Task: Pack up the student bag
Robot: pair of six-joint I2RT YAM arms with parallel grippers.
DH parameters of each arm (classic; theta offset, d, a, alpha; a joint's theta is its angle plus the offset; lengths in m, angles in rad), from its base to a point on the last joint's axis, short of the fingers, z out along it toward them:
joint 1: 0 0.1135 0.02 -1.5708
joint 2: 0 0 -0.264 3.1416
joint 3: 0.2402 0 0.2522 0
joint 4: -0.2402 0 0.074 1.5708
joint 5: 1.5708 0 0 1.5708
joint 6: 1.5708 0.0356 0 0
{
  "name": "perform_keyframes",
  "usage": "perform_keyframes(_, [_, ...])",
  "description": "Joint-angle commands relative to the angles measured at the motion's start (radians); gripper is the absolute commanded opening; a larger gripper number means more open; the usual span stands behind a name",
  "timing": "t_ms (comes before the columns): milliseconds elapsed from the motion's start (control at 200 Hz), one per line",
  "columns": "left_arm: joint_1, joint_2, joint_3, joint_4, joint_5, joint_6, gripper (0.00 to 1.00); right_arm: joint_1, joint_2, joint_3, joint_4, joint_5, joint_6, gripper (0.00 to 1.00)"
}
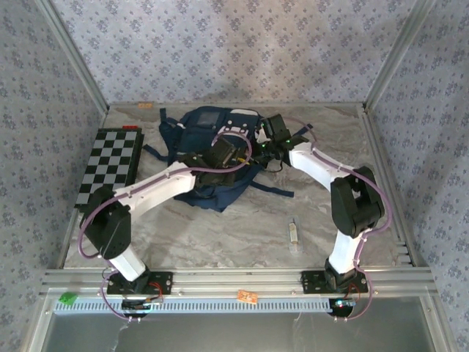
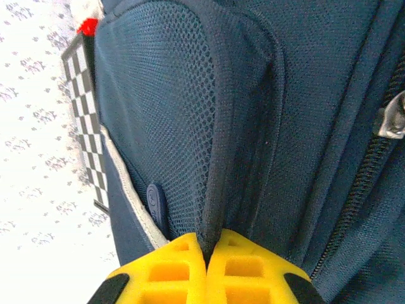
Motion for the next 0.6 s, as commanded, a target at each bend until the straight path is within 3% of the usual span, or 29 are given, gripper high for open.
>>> perform_keyframes(0, [0.041, -0.097, -0.104, -0.084, 0.001, 0.019, 0.00, -0.060, 0.015, 0.059, -0.093, 0.025, -0.128, 0.00])
perform_keyframes(270, [0.256, -0.250, -0.285, -0.001, 0.054, 0.034, 0.00, -0.152, 0.075, 0.200, -0.219, 0.001, -0.241, 0.00])
perform_keyframes(480, [0.265, -0.246, -0.250, 0.077, 0.122, 0.060, 0.00, -0.139, 0.108, 0.290, -0.264, -0.042, -0.256, 0.00])
perform_keyframes(600, [0.257, -0.250, -0.234, 0.106, 0.157, 0.056, 0.00, -0.098, 0.009, 0.192, -0.248, -0.017, -0.221, 0.36])
